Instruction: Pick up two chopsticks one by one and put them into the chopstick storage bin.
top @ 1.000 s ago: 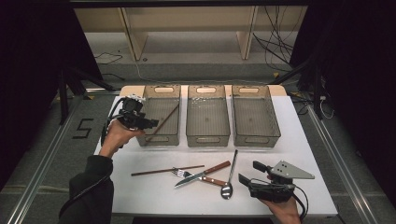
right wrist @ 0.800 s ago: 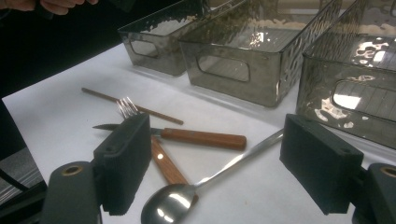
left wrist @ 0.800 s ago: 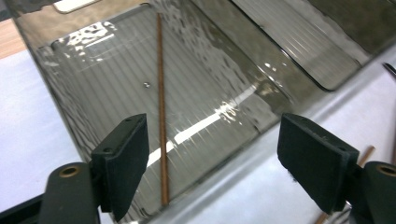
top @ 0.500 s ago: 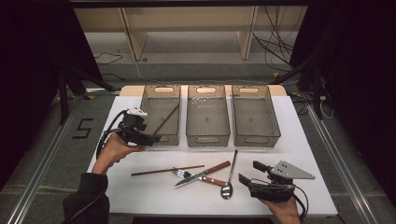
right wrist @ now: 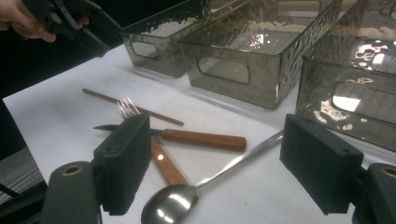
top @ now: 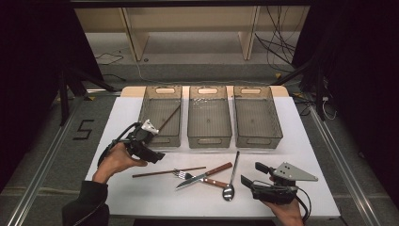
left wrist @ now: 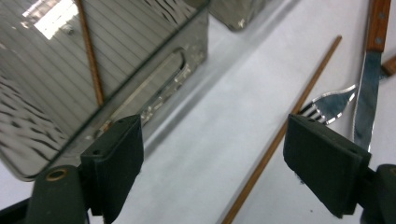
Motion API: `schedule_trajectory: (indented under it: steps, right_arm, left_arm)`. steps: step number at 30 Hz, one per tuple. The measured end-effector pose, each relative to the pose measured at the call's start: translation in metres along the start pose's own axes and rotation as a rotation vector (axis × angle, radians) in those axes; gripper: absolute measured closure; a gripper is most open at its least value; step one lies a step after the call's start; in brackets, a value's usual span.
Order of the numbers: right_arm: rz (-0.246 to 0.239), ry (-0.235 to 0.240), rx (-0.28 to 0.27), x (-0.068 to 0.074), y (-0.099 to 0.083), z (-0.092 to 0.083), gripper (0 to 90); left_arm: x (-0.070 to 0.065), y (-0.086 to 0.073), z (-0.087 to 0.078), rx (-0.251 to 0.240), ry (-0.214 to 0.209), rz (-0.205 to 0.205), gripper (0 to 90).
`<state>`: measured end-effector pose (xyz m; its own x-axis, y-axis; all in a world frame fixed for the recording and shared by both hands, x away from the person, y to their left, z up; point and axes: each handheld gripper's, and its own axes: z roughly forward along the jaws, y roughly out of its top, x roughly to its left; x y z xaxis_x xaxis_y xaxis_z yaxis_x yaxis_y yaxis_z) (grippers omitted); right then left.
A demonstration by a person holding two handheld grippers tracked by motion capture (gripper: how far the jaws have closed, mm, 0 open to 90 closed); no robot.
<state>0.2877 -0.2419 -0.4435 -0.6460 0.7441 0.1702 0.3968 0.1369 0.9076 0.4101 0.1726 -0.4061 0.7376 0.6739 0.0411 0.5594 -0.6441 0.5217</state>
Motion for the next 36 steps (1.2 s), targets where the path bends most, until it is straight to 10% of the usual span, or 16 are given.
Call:
schedule_trajectory:
  steps: [19,36]
  right_arm:
    - [-0.001,0.002,0.005,0.001,0.0,0.0,25.5]
    - [-0.001,0.003,0.005,0.001,0.0,0.0,25.5]
  left_arm:
    - [-0.017,-0.012,0.017,0.192,-0.062,0.116,20.7]
    - [-0.024,-0.017,0.034,0.294,-0.106,0.223,46.6]
